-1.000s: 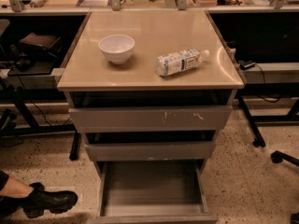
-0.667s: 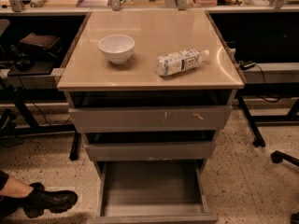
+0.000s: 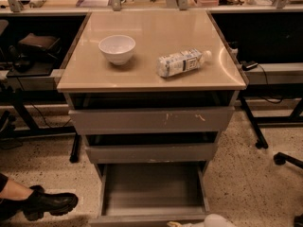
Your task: Close bottom drawer
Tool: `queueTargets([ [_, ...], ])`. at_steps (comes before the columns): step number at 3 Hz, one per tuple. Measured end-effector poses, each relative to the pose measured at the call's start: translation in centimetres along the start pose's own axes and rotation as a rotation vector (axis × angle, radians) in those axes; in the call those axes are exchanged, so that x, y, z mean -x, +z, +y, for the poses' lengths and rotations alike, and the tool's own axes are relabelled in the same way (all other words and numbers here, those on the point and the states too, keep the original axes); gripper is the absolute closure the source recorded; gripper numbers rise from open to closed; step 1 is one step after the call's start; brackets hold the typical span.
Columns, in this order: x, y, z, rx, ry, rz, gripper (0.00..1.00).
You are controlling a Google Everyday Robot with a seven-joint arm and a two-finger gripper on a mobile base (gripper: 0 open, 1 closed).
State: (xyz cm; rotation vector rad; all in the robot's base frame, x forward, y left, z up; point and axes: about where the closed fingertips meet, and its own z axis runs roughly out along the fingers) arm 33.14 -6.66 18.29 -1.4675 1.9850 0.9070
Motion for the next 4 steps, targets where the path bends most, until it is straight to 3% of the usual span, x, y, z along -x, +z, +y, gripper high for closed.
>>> queueTargets([
  [1,0.1,0.0,-0.1,0.000,-0.001,-0.001,0.00],
  [2,7.1,-1.0,-5.1,-0.011,-0.055,-0.070,0.00],
  [3,7.1,-1.0,-5.1,-0.011,-0.055,-0.071,0.00],
  [4,5.5,-1.3,-5.1,0.014,-0.042,-0.069,0.00],
])
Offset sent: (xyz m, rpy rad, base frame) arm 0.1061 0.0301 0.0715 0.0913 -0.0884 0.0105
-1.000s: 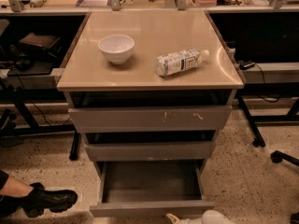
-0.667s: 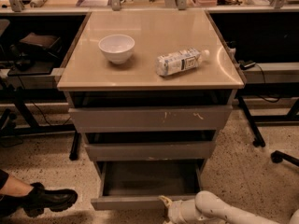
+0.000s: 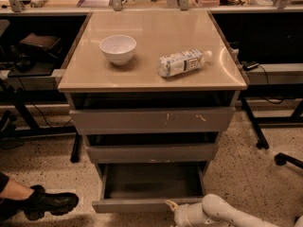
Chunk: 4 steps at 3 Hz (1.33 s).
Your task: Close bottom drawer
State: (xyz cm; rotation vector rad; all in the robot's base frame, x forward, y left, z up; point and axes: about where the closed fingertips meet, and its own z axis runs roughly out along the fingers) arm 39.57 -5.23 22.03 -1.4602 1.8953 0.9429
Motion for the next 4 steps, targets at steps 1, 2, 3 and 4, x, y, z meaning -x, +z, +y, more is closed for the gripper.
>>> queueTargets([
  [1,-3.8,-2.2,0.6,0.021,0.045,-0.029,0.00],
  [2,-4.1,-1.5,-0.3,0.028,0.053,-0.040,0.00],
  [3,-3.3,-0.9,-2.7,0.036,0.052,-0.097,0.00],
  [4,-2.6,-1.7,-5.7,0.004,0.043,-0.152,0.00],
])
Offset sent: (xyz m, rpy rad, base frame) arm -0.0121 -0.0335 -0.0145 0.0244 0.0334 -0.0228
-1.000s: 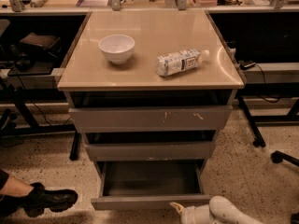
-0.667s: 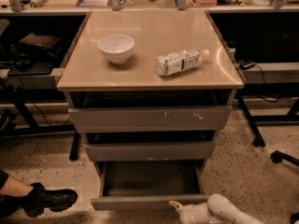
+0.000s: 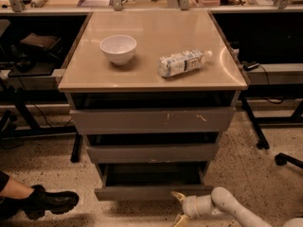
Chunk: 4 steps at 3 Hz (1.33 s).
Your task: Close bottom drawer
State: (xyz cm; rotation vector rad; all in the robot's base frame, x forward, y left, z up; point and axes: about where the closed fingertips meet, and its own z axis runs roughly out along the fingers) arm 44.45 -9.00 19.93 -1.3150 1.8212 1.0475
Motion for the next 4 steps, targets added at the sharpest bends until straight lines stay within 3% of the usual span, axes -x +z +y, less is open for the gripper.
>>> queueTargets([
  [2,4.0,-2.4,-3.7,-0.064,-0.050,-0.101,0.00],
  [3,5.6,-3.3,-4.8,-0.084,-0.071,-0.146,0.00],
  [4,5.6,-3.3,-4.9,-0.085,-0.072,-0.148,0.00],
])
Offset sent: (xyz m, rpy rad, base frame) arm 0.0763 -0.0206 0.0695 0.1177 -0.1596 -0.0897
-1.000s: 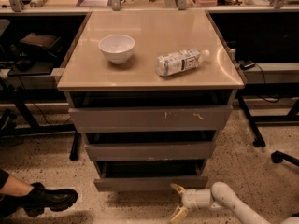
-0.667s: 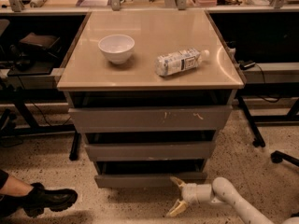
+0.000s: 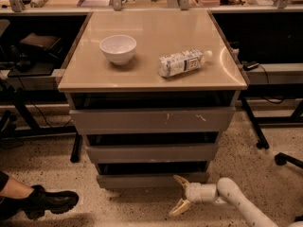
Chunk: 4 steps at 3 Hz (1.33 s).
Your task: Close bottom drawer
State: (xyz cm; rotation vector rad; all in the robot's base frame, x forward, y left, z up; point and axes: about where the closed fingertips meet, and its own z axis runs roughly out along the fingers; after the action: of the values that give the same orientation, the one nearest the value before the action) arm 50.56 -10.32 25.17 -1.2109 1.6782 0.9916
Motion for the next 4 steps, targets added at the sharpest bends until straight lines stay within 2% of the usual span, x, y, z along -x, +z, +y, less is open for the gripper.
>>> queueTargets([
  [1,-0.3,1.0,0.3,-0.003,0.001,0.089,0.00],
  [2,-4.1,3.3,-0.7,-0.017,0.066,0.257,0.00],
  [3,-8.1,4.9,-2.5,-0.034,0.158,0.344,0.00],
  [4,-8.1,4.9,-2.5,-0.034,0.158,0.344,0.00],
])
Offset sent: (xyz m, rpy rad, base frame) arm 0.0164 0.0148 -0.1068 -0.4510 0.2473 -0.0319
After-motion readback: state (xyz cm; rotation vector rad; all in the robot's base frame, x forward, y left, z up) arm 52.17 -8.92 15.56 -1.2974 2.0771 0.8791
